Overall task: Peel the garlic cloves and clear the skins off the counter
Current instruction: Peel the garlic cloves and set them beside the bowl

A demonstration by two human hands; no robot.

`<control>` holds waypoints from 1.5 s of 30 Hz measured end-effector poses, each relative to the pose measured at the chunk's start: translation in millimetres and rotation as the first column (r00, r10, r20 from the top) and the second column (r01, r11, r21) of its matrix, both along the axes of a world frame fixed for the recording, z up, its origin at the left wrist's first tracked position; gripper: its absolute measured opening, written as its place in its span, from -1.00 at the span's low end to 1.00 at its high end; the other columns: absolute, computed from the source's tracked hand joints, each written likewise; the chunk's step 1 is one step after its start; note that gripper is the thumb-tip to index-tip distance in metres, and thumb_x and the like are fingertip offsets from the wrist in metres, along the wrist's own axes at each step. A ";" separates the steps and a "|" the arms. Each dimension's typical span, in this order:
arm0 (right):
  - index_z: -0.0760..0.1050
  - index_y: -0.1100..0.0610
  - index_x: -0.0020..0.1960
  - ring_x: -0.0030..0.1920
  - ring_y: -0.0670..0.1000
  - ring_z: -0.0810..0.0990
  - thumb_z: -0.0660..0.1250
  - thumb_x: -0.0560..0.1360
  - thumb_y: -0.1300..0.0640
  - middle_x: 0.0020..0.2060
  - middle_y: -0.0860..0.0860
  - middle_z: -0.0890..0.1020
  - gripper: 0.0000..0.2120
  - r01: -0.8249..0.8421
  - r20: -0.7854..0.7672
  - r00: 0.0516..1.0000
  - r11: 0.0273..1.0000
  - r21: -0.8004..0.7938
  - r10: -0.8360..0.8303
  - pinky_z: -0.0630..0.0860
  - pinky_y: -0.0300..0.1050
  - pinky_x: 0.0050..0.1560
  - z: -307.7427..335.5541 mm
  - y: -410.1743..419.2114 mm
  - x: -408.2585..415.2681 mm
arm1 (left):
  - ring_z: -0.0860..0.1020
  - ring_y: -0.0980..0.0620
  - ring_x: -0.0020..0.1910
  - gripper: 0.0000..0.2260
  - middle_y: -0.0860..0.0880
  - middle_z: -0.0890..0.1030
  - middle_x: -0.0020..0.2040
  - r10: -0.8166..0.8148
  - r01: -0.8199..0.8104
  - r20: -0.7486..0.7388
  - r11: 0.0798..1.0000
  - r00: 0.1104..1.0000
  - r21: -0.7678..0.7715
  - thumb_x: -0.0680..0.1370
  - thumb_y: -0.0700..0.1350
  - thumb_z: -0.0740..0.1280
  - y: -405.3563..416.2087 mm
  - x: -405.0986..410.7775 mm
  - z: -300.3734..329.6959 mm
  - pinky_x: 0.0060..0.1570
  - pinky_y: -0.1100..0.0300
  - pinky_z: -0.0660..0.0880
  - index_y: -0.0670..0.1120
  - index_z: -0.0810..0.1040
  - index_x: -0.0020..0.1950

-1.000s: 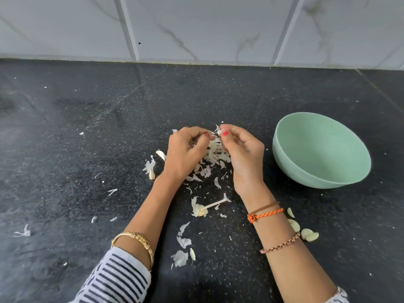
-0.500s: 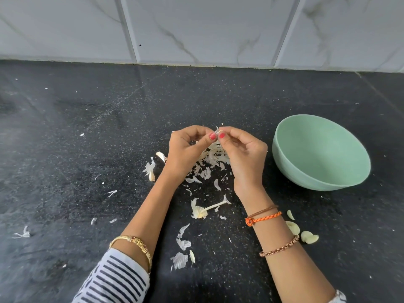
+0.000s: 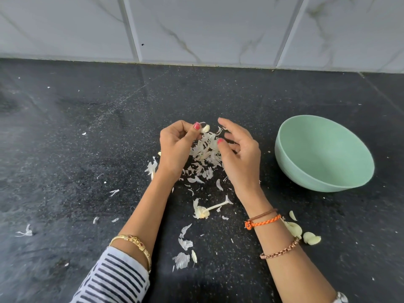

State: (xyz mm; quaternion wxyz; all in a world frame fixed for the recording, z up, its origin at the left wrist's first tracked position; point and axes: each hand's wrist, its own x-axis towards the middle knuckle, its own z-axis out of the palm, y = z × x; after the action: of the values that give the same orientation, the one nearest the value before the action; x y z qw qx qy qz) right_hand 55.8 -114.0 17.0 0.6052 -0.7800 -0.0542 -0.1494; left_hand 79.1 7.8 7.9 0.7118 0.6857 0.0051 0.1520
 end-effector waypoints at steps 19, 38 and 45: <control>0.51 0.27 -0.31 -0.27 -0.05 0.33 0.28 0.46 0.28 -0.38 0.09 0.50 -0.82 0.354 0.602 0.792 0.879 -0.321 -0.099 0.23 -0.34 -0.25 -15.9 -1.4 9.5 | 0.29 0.20 -0.55 -0.55 0.09 0.33 -0.57 -0.195 0.155 -0.174 0.963 0.965 -0.220 0.55 -0.31 0.23 -26.3 -4.4 3.6 -0.55 0.37 0.25 -0.09 0.35 -0.55; 0.57 0.14 -0.21 -0.39 -0.21 0.42 0.32 0.51 0.24 -0.40 -0.04 0.52 -0.87 0.078 -0.141 0.990 0.942 0.327 -0.033 0.42 -0.34 -0.32 11.3 1.6 -2.0 | 0.25 0.23 -0.52 -0.75 0.18 0.35 -0.56 -0.047 0.048 0.096 0.999 0.994 -0.003 0.47 -0.10 0.29 -24.0 -9.5 6.0 -0.48 0.34 0.22 -0.06 0.36 -0.39; 0.53 0.16 -0.27 -0.41 -0.13 0.32 0.24 0.57 0.17 -0.45 -0.04 0.38 -0.74 0.106 -0.442 0.887 0.872 0.478 0.134 0.28 -0.25 -0.36 16.5 -1.0 2.3 | 0.23 0.17 -0.49 -0.77 0.10 0.32 -0.49 -0.116 0.114 0.082 0.993 0.990 0.027 0.47 -0.10 0.29 -20.3 -8.8 2.0 -0.47 0.26 0.18 -0.08 0.38 -0.37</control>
State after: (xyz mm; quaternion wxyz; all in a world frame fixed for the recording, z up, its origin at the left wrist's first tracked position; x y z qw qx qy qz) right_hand 58.1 -114.9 33.5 0.7790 -0.6134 0.1248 0.0361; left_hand 70.3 -12.6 9.9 0.7113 0.6859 -0.0657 0.1392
